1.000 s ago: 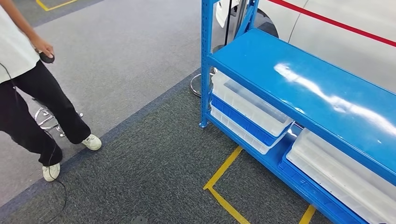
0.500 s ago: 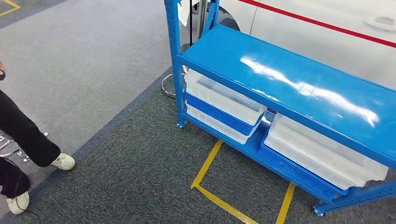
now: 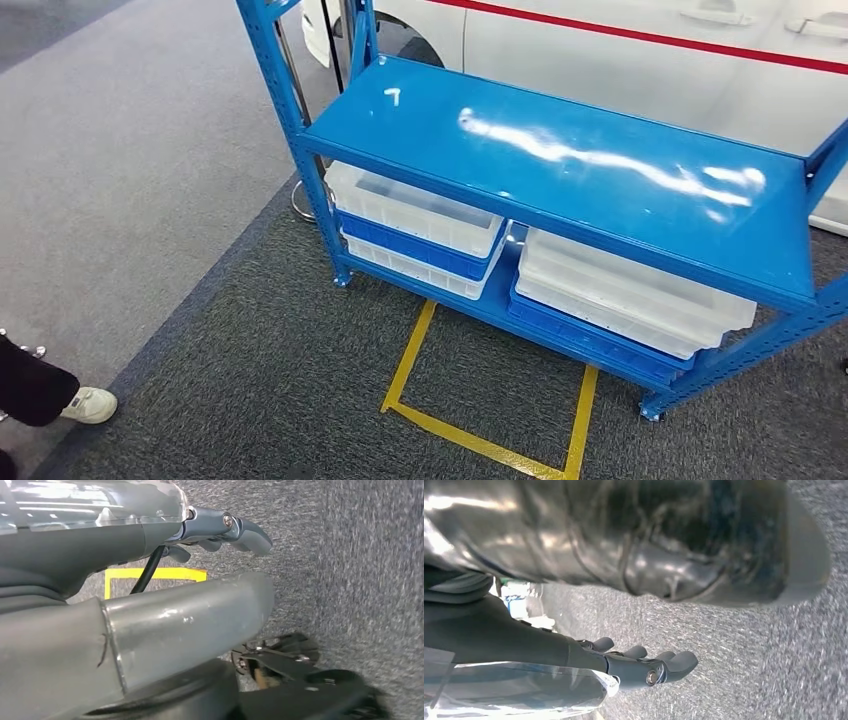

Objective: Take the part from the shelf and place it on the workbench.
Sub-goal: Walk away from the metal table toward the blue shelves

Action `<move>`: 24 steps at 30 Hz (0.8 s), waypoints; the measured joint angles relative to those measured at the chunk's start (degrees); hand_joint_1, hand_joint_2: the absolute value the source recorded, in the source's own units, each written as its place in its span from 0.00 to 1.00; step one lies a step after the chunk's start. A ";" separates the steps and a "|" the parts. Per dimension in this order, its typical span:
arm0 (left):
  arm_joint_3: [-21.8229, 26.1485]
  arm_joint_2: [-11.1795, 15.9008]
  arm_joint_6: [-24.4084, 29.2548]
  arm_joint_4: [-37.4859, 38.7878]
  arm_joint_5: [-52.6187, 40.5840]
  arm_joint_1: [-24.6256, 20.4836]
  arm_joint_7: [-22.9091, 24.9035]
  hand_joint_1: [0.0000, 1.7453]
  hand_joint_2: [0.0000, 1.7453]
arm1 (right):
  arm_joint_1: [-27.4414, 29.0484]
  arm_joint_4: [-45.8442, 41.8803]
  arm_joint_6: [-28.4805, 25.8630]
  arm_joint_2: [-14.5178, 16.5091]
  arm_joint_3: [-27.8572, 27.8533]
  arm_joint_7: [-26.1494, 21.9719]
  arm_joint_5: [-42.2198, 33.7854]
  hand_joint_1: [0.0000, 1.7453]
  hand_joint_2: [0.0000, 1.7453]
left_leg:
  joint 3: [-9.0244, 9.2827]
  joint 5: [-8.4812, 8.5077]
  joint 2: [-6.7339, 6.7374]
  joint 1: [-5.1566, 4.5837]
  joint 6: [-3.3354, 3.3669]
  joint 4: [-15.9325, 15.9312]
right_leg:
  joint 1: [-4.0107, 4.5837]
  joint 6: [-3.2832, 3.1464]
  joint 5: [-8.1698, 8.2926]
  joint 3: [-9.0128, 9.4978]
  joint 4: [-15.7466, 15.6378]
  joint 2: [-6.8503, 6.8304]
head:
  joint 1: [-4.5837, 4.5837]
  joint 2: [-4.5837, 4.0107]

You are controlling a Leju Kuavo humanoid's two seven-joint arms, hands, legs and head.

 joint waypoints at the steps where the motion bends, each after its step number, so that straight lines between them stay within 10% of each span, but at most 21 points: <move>1: 0.01 0.00 -0.01 0.00 -0.01 0.09 -0.01 0.00 0.00 | 0.00 0.00 0.00 -0.01 -0.01 -0.01 0.02 0.00 0.00 | 0.27 1.62 -0.19 0.00 0.14 -1.34 | 0.06 0.00 -0.07 0.05 0.15 0.90 | 0.00 0.00; 4: 0.05 0.04 0.01 0.01 -0.03 0.13 -0.12 0.00 0.00 | -0.04 0.00 0.02 0.09 -0.04 -0.01 0.14 0.00 0.00 | 4.19 7.59 -3.13 0.04 0.97 -12.11 | 0.17 0.32 -0.29 0.05 0.63 3.31 | 0.02 0.00; 6: 0.11 0.09 0.02 0.01 -0.03 0.11 -0.17 0.00 0.00 | -0.03 0.00 0.03 0.18 -0.05 -0.01 0.28 0.00 0.00 | 5.31 8.29 -4.77 -0.04 1.29 -15.41 | 0.12 0.99 -0.21 -0.42 0.78 4.60 | 0.04 0.00; 9: 0.20 0.07 0.02 0.00 -0.02 -0.02 -0.17 0.00 0.00 | 0.29 0.01 -0.02 0.13 -0.14 -0.01 0.51 0.00 0.00 | 5.64 8.61 -3.19 -0.01 1.86 -16.11 | 0.00 2.20 0.03 -0.92 0.70 5.62 | 0.05 0.00; 15: 0.41 -0.02 0.02 0.00 -0.04 0.12 -0.14 0.00 0.00 | 0.00 0.01 -0.09 0.10 -0.42 -0.01 0.72 0.00 0.00 | 6.04 8.81 1.66 -0.03 2.82 -16.81 | 0.07 3.43 -6.33 -7.89 14.73 -1.72 | 0.36 0.00; 21: 0.51 -0.07 0.01 0.00 -0.07 -0.04 -0.16 0.00 0.00 | -0.07 -0.01 -0.18 0.02 -0.52 -0.01 0.74 0.00 0.00 | 7.22 7.45 5.49 -0.54 1.50 -16.64 | 0.74 1.91 0.00 -0.81 0.98 -6.40 | 0.24 0.00; 24: 0.54 -0.07 0.01 0.00 -0.05 -0.44 -0.27 0.00 0.00 | 0.06 -0.02 -0.39 0.03 -0.56 -0.44 1.29 0.00 0.00 | 7.93 6.77 6.31 -0.58 0.60 -16.50 | 0.80 0.57 -0.08 -0.79 0.79 -4.74 | 0.13 0.00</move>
